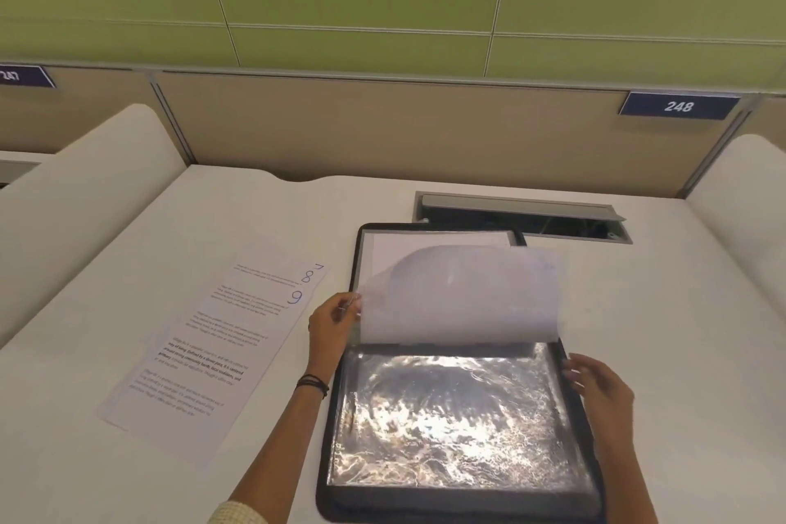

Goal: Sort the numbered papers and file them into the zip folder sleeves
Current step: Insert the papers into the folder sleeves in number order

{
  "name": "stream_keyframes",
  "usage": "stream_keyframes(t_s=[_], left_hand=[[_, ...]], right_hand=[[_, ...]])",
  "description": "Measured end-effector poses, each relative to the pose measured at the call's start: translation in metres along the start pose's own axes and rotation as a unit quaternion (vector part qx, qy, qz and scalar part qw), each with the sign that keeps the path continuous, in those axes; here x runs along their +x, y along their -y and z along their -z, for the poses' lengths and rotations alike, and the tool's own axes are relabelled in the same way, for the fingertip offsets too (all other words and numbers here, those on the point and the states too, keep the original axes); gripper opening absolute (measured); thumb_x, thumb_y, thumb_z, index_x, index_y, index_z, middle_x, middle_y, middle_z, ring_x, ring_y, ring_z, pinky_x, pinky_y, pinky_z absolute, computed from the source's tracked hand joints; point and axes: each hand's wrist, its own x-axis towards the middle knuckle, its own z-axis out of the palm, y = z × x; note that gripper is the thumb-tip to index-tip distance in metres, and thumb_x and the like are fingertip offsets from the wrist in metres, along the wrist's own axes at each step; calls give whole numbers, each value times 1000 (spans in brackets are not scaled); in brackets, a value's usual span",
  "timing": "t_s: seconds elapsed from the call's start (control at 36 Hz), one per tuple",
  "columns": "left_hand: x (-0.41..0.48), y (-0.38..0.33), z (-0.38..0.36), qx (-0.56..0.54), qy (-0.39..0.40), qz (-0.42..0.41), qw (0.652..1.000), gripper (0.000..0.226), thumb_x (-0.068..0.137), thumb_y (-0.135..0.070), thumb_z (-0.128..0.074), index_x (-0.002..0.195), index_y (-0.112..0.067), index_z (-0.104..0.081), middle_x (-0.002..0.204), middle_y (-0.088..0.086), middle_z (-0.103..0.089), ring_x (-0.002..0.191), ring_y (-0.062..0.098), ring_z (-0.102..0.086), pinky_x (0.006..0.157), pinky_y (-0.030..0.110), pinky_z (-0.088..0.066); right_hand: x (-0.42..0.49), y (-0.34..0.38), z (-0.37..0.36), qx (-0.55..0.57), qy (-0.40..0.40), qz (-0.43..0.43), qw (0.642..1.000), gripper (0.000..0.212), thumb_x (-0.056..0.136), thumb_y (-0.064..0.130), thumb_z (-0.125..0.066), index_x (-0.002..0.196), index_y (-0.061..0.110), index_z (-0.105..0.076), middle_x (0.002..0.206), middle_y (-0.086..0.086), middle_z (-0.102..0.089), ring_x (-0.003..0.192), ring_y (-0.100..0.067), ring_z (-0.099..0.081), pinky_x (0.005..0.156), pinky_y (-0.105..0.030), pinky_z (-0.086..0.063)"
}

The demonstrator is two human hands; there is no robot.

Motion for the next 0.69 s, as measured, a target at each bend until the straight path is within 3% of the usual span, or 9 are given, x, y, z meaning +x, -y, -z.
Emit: stream_keyframes(t_s=[0.11,0.19,0.25,0.33,0.36,0.42,0.47,0.58,0.69], left_hand=[[2,-3,-5,-33,-23,8,999,22,91,-17,-61,113,-17,-63,97,4,-68,82,9,-66,82,36,-56],[3,-9,-8,-48,-42,9,998,25,93,-15,-57,116,-24,-59,87,-2,-65,80,17,-61,78,35,-54],[4,-15,-12,-42,-49,-9,998,29,95,-17,-54,123,-25,-54,91,2,-63,84,22,-60,77,35,-52],[3,-21,-18,23,-62,-71,995,43,96,-14,-52,137,-17,-43,134,0,-49,121,14,-47,101,19,-39],[1,-23,-21,47,-70,-93,992,47,96,-14,-51,141,-15,-38,141,-2,-41,129,11,-37,105,12,-29],[-2,-23,-28,101,-70,-135,983,52,97,-20,-48,145,-16,-30,150,1,-31,138,11,-23,112,20,-20],[-6,-18,-35,142,-28,-176,974,51,97,-26,-43,146,-24,-27,154,1,-27,142,10,-16,115,32,-17],[-15,0,-47,198,132,-218,946,40,98,-19,-44,137,-29,-42,144,-15,-34,137,6,-30,118,39,-21],[-26,17,-58,248,226,-164,928,41,100,-26,-44,141,-25,-39,150,-10,-31,142,12,-22,118,28,-12]], right_hand=[[-4,-1,-18,-69,72,5,995,20,90,9,-58,108,12,-67,103,-1,-69,97,-18,-63,83,-22,-48],[-2,-3,-33,-113,118,12,986,31,90,11,-60,121,12,-60,113,3,-61,105,-13,-57,79,-3,-41],[0,-4,-41,-142,137,58,979,36,91,14,-59,127,11,-54,123,5,-52,114,-8,-48,85,2,-32],[5,-13,-52,-178,170,119,962,47,91,13,-57,135,12,-43,141,5,-35,129,11,-28,106,-13,-27],[7,-18,-55,-205,179,129,954,50,91,15,-57,138,12,-40,145,5,-30,133,10,-21,111,-21,-24],[11,-28,-62,-273,176,144,935,58,91,36,-51,140,10,-38,150,-1,-28,139,-9,-20,113,-33,-19],[14,-35,-67,-340,168,157,912,69,86,50,-36,140,7,-40,151,-8,-29,140,-24,-24,112,-35,-17],[12,-39,-74,-424,162,181,873,71,94,54,-16,134,5,-49,145,-16,-39,134,-37,-36,110,-45,-21],[11,-39,-74,-446,171,170,862,77,96,55,-5,134,5,-49,144,-18,-41,132,-40,-37,108,-49,-22]])
